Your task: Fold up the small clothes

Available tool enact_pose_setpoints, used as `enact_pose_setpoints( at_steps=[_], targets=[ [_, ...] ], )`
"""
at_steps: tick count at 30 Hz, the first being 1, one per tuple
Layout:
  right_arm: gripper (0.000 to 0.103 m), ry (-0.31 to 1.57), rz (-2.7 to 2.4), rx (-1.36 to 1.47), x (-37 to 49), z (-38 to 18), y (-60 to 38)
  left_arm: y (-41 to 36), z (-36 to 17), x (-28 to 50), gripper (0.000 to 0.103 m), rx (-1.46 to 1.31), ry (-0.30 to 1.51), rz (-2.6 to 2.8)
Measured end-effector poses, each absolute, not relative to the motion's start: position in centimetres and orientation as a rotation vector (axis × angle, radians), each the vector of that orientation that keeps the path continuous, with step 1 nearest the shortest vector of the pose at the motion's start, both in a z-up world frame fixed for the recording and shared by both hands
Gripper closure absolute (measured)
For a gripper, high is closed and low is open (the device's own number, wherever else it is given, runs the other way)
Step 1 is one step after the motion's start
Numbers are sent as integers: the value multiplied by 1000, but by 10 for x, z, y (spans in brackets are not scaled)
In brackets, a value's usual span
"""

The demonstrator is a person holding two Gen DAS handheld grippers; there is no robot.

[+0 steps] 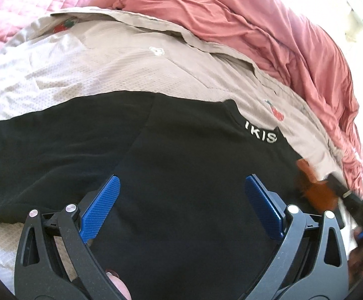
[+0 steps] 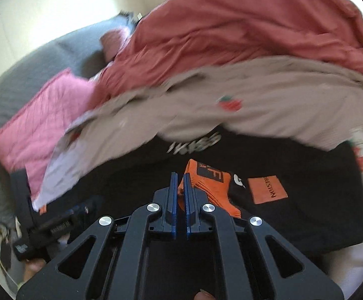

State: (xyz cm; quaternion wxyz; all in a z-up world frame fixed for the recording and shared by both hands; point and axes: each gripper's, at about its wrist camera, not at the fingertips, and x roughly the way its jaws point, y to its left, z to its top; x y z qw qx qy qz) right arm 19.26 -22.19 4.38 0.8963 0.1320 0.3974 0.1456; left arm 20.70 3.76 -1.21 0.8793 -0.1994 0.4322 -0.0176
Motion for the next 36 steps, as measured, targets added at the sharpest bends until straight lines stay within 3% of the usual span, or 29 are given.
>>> enact_pose_setpoints(
  at_steps=[5, 8, 10, 13, 18, 24, 25, 27, 32, 36],
  targets=[
    [97, 905, 373, 260, 192, 20, -194, 41, -14, 209, 14, -441, 902, -63],
    [88, 886, 386, 266, 188, 24, -199, 36, -16, 210, 26, -442, 912, -94],
    [88, 855, 353, 272, 183, 32, -214, 28, -18, 211, 41, -459, 930, -147],
    [81, 816, 266, 260, 174, 42, -241, 9, -20, 211, 50, -494, 957, -256],
    [75, 787, 171, 311, 151, 40, -288, -40, -32, 208, 51, -583, 1047, -506],
    [73, 784, 103, 382, 133, 29, -326, -83, -35, 202, 49, -372, 1052, -383],
    [73, 780, 94, 393, 130, 28, -330, -92, -35, 198, 57, -321, 1037, -360],
    [73, 769, 76, 414, 128, 27, -337, -105, -35, 193, 84, -236, 1015, -334],
    [73, 758, 49, 426, 128, 28, -342, -105, -25, 190, 98, -169, 951, -355],
    [73, 761, 53, 428, 131, 27, -338, -87, -10, 190, 100, -172, 876, -327]
  ],
)
